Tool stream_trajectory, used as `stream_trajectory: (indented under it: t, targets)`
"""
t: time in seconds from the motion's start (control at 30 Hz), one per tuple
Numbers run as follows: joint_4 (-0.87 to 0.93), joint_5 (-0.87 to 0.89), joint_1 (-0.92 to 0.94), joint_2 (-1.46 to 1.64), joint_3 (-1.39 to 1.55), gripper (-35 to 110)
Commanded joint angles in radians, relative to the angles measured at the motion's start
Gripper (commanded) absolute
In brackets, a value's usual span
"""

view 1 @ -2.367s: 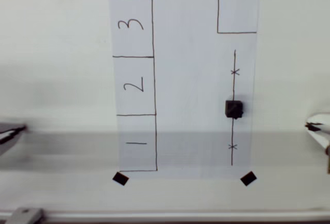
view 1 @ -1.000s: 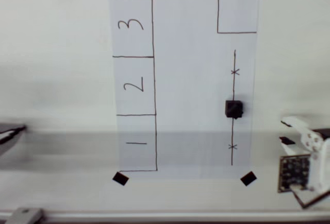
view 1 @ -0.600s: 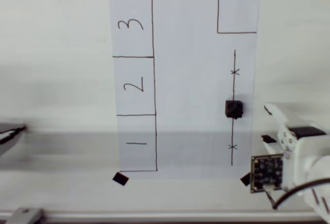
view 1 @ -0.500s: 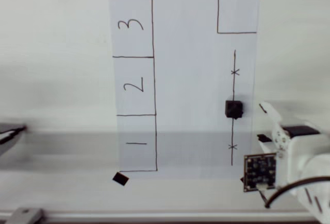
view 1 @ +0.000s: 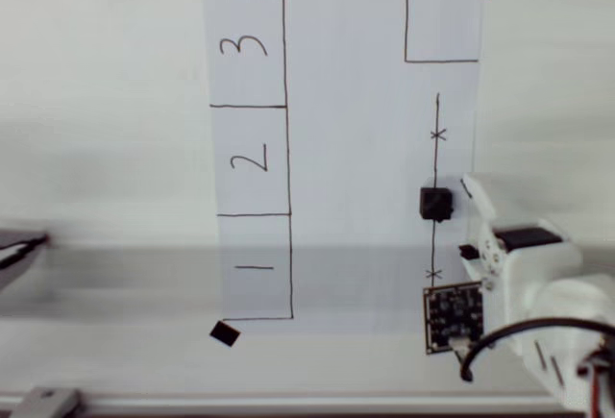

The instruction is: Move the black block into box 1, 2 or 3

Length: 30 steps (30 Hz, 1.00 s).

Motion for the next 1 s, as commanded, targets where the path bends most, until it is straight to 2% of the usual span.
stream_trajectory:
  t: [0.0, 0.97]
  targets:
    - [-0.012, -0.02, 0.012, 0.003, -0.055, 33]
    - [-0.193, -0.025, 0.015, -0.146, -0.043, 34]
